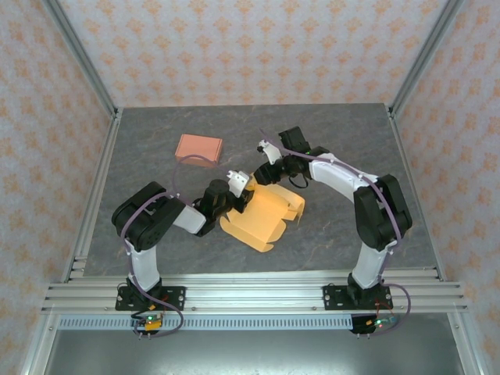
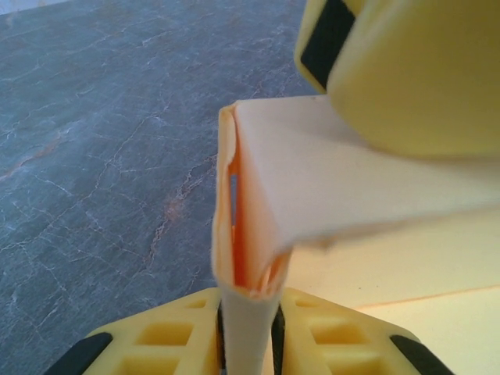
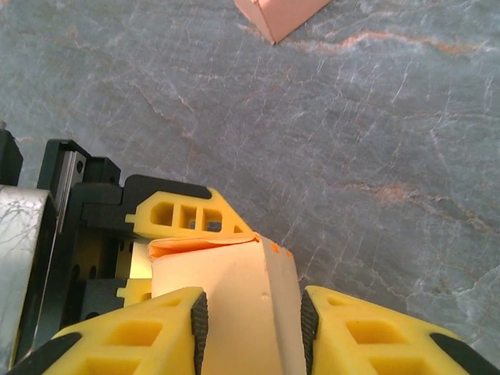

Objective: Fold the paper box

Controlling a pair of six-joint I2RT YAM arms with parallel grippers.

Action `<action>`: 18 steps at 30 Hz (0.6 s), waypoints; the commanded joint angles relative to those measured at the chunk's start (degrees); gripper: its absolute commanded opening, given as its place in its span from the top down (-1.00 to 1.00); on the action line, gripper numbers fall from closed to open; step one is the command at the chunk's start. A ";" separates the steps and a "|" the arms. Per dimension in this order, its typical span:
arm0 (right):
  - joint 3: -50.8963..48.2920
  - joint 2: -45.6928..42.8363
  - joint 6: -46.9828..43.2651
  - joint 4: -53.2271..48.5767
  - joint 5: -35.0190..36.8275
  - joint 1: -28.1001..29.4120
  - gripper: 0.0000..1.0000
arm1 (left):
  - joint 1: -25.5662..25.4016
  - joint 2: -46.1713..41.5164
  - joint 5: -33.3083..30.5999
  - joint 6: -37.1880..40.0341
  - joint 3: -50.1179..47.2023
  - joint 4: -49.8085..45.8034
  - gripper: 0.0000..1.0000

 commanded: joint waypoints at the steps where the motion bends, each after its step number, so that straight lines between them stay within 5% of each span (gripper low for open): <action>1: 0.63 1.56 0.71 -6.16 3.27 1.34 0.27 | -0.78 0.88 -0.12 0.97 -0.34 2.52 0.51; 12: -0.29 2.05 3.67 -7.51 8.23 3.45 0.39 | -1.19 -0.37 4.57 -2.72 -3.65 9.34 0.45; 18: -0.17 2.44 5.48 -6.90 7.85 3.54 0.39 | -1.79 -1.24 5.26 0.82 -1.42 5.04 0.61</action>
